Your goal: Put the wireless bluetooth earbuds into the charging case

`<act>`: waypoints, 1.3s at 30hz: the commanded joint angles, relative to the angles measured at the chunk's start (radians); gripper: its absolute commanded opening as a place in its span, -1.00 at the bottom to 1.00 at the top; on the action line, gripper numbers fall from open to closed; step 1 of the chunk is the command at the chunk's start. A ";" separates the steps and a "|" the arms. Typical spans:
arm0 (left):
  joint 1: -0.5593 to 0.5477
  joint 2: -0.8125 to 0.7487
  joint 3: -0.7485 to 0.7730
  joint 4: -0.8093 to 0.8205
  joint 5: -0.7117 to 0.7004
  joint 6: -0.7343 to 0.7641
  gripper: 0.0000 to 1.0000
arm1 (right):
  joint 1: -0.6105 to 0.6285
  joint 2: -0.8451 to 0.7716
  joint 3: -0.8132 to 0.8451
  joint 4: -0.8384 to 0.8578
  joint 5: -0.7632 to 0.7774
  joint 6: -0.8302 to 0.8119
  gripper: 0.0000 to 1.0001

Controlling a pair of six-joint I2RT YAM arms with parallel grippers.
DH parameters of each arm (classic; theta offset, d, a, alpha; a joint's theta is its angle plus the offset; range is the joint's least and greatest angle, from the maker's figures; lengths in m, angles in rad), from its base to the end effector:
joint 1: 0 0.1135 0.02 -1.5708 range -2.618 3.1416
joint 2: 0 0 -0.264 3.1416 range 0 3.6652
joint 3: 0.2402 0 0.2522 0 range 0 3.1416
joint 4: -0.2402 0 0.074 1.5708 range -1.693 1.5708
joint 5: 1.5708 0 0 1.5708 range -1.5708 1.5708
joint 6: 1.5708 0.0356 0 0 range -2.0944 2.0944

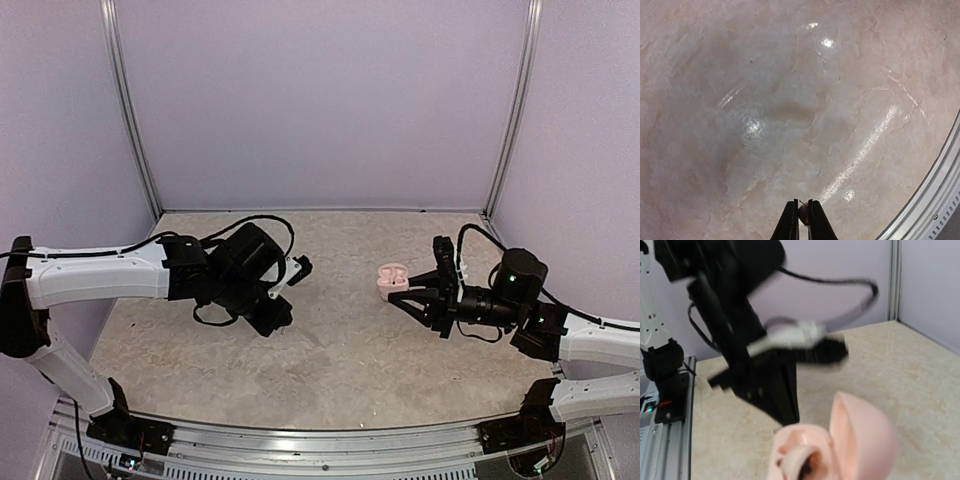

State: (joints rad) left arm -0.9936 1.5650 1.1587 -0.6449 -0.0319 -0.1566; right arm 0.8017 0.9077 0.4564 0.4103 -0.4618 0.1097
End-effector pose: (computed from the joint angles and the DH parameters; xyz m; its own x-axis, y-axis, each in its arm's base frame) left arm 0.1764 -0.2689 0.2407 -0.5971 0.6314 -0.4948 0.7449 0.6653 -0.0501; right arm 0.1346 0.1618 0.2644 -0.1327 0.0039 -0.9912 -0.9440 0.3042 0.1275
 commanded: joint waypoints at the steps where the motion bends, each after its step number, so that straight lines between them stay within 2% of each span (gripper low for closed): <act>1: -0.006 -0.154 -0.017 0.228 -0.006 0.020 -0.93 | -0.007 -0.006 0.039 0.052 0.008 -0.045 -1.00; 9: -0.076 -0.397 -0.126 0.648 0.015 0.027 -0.93 | -0.007 0.033 0.065 0.116 -0.076 -0.053 -1.00; 19: -0.228 -0.402 -0.173 0.954 0.002 0.124 -0.93 | 0.000 0.068 0.077 0.192 -0.219 -0.057 -1.00; 27: -0.296 -0.297 -0.120 0.997 0.003 0.211 -0.93 | 0.028 0.091 0.096 0.205 -0.250 -0.041 -1.00; 39: -0.316 -0.210 -0.074 1.008 -0.025 0.265 -0.94 | 0.087 0.146 0.101 0.261 -0.238 0.016 -1.00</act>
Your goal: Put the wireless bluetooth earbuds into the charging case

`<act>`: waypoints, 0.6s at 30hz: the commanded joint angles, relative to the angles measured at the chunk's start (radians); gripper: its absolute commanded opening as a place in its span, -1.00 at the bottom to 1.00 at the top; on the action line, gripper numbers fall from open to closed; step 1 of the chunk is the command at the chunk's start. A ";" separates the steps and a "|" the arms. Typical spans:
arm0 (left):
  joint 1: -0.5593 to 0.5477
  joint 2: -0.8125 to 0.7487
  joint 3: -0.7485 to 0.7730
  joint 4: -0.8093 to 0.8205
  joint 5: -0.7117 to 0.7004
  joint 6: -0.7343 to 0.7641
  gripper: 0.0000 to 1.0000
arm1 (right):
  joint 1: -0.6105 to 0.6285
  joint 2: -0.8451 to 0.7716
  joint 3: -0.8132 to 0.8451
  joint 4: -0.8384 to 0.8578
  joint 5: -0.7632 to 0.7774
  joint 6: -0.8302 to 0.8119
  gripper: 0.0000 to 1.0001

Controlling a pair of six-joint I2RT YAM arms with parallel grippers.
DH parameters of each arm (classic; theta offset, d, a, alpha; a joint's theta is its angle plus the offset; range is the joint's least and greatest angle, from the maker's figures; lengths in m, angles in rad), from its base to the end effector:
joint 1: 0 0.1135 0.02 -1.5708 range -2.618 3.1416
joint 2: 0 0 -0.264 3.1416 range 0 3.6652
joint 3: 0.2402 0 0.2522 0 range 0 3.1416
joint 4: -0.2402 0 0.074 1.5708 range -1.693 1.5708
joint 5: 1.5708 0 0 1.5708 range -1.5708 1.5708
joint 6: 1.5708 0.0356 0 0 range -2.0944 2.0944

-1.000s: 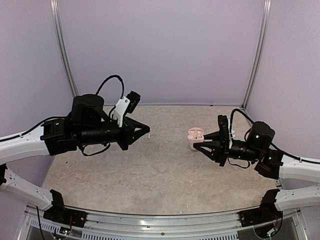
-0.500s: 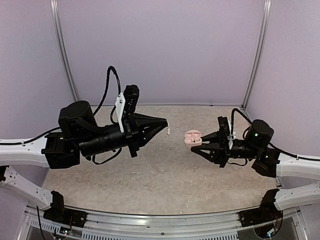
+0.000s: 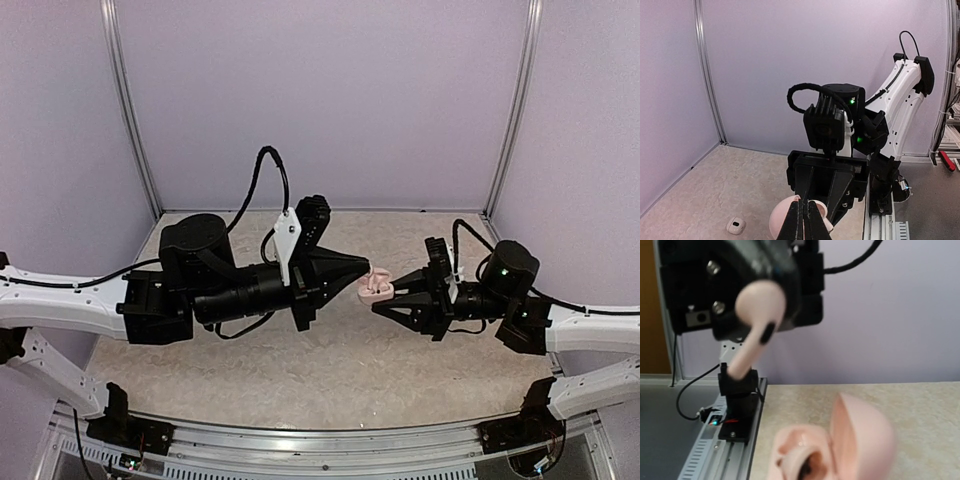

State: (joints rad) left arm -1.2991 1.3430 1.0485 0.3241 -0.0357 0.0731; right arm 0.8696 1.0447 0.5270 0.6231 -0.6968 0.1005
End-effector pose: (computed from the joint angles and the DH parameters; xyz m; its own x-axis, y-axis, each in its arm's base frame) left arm 0.0876 -0.3096 0.3602 0.0775 -0.0063 -0.9970 0.9500 0.3038 0.0720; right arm 0.1314 0.1910 0.2834 -0.0326 0.0807 -0.9962 -0.9995 -0.0010 0.0326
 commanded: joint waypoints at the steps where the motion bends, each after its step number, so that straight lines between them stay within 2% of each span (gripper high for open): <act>1: -0.011 0.014 0.035 0.039 -0.028 0.039 -0.94 | 0.019 0.009 0.030 0.053 -0.002 0.030 -1.00; 18: -0.068 0.035 0.042 0.004 -0.241 0.184 -0.94 | 0.020 0.029 0.025 0.149 -0.018 0.172 -1.00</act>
State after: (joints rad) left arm -1.3533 1.3560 1.0557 0.3286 -0.2100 0.2096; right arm 0.8818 1.0595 0.5270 0.7082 -0.6979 0.2127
